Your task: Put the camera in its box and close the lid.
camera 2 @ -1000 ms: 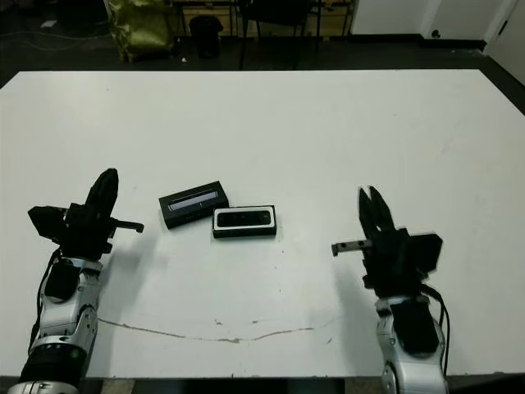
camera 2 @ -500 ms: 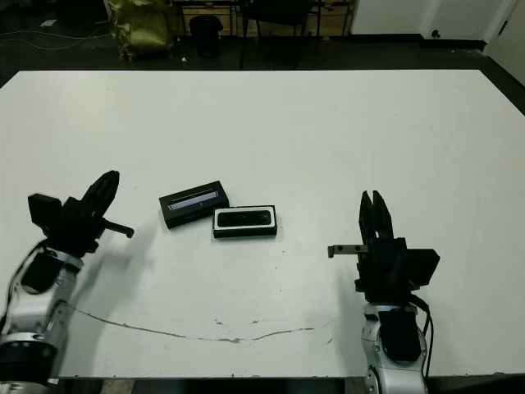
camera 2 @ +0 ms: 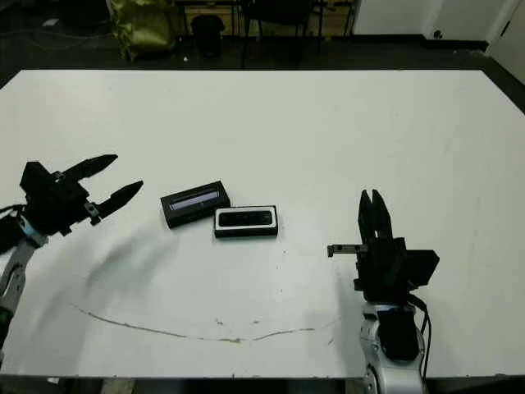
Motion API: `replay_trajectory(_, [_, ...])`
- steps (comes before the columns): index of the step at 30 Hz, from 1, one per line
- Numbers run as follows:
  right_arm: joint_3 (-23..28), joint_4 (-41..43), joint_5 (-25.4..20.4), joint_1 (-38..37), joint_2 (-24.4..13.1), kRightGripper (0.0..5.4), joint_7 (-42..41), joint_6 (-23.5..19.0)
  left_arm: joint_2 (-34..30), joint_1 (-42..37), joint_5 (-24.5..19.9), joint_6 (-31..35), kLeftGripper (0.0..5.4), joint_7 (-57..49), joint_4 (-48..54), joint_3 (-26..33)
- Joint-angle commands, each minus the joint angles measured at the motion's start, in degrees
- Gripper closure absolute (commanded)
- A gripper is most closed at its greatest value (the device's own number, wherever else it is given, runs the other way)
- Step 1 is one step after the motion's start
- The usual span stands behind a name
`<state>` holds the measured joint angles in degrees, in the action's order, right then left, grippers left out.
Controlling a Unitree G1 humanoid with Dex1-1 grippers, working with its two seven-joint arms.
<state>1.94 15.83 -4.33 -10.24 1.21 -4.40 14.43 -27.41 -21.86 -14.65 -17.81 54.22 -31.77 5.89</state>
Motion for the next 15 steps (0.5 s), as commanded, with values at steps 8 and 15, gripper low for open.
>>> replay_trajectory(8, [-0.34, -0.07, -0.38, -1.62, -0.32, 5.4, 0.26, -1.11, 1.4, -9.25, -2.89, 1.27, 0.02, 13.41, -19.12, 0.44])
replay_trajectory(15, [-0.14, -2.54, -1.48, -1.08, -1.08, 5.4, -1.23, 0.87, 3.37, -13.24, -4.0, 2.0, 0.02, 19.03, -29.05, 2.14])
